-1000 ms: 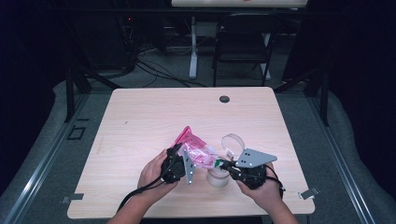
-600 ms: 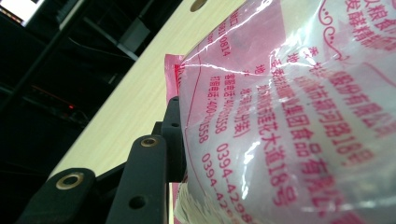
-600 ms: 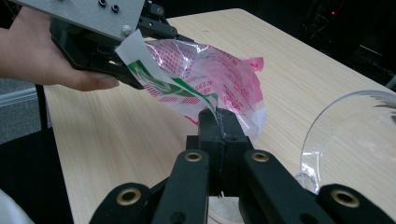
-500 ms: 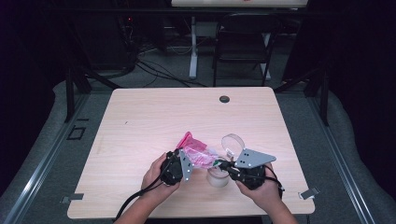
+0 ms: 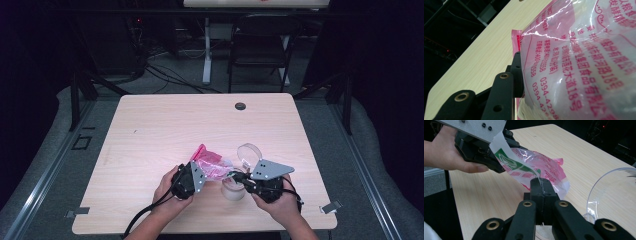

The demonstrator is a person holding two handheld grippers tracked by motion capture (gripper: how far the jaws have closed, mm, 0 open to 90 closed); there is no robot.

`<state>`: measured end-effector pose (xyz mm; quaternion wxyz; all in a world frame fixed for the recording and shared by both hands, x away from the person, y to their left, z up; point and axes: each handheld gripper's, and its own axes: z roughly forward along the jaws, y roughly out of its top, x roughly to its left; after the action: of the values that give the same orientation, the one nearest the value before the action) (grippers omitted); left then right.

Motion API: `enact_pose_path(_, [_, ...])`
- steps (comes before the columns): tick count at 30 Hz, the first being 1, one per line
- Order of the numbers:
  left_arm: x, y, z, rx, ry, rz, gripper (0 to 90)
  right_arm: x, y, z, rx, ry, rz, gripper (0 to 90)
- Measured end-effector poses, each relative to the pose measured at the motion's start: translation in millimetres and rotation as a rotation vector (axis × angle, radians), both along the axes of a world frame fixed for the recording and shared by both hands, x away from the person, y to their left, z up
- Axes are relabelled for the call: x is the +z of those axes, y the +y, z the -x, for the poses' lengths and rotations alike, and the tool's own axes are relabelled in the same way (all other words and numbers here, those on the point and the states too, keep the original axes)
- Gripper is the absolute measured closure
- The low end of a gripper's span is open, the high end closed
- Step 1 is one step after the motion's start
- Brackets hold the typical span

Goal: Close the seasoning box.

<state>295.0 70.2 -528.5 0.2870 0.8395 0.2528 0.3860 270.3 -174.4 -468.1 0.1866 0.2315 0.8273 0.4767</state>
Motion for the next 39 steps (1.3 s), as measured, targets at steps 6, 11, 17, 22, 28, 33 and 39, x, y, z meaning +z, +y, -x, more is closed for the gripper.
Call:
enact_pose_path(6, [-2.1,0.2,-1.0,0.003,0.012,0.021,67.3,-0.1,-0.1,-0.1,0.0,0.0,-0.004,90.0])
enact_pose_path(11, [-4.9,0.8,-1.7,0.007,0.024,0.034,67.5,-0.1,1.3,-0.3,0.002,-0.003,-0.015,90.0])
enact_pose_path(17, [-7.8,2.7,-3.6,0.017,0.062,0.08,67.7,1.0,0.9,-0.3,-0.004,-0.008,-0.028,84.6])
enact_pose_path(22, [-11.1,4.2,-4.9,0.022,0.089,0.117,68.0,1.0,1.2,-0.2,-0.01,-0.019,-0.044,69.7])
enact_pose_path(28, [-14.0,5.5,-7.5,0.027,0.124,0.153,68.1,1.2,1.8,-0.1,-0.006,-0.029,-0.057,59.3])
enact_pose_path(33, [-14.9,7.2,-8.9,0.031,0.135,0.158,68.2,1.9,0.6,-0.4,-0.01,-0.033,-0.072,53.9])
enact_pose_path(39, [-15.7,8.8,-10.1,0.036,0.143,0.168,68.2,1.5,1.0,-0.3,-0.015,-0.035,-0.07,52.4])
